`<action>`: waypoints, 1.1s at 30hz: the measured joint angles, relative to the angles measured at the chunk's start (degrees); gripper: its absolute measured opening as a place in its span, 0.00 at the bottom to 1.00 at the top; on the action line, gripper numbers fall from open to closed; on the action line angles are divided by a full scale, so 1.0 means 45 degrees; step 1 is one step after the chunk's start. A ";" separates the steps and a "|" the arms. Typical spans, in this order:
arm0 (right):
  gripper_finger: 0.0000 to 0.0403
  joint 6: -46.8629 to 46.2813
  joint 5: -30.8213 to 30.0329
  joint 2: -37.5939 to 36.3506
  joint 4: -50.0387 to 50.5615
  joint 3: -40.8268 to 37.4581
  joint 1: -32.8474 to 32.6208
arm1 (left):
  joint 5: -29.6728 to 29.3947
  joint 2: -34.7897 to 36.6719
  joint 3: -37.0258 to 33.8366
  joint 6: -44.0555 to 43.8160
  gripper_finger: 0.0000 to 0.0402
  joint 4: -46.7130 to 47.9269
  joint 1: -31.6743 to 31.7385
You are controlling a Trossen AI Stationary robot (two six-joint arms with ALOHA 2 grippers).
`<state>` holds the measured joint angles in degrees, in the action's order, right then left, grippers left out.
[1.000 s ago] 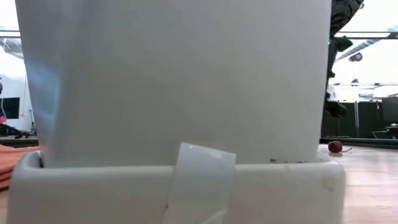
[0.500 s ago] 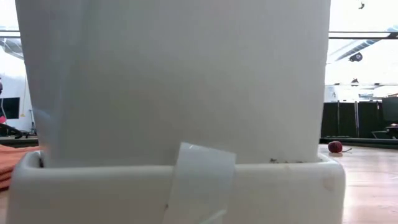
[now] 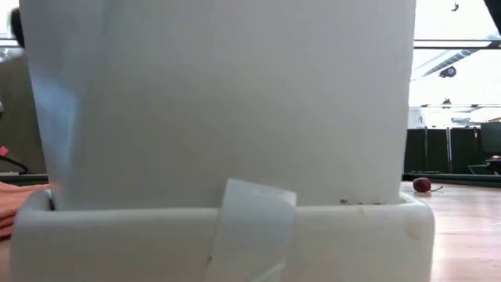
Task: Pick and placing Produce into tupperware
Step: Put the red cherry into the transparent bin
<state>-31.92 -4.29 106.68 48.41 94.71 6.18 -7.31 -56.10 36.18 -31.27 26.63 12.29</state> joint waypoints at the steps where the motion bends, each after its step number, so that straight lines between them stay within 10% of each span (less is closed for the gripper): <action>1: 0.53 0.0014 -0.0327 0.0029 0.0282 0.0319 0.0010 | 0.0000 0.0000 -0.0001 0.0131 0.68 0.0005 0.0000; 15: 0.75 -0.1923 -0.2727 -0.0294 0.6763 0.2342 0.0482 | -0.0028 0.0000 -0.0005 0.0834 0.68 -0.0015 0.0157; 33: 0.71 -0.4455 0.1294 -0.1556 0.7032 -0.3678 0.0708 | 0.1644 -0.0005 -0.0015 0.3932 0.68 0.0008 0.1925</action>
<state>-51.97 1.53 99.68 80.05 78.16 9.37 0.09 -56.12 36.12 -13.58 26.67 20.96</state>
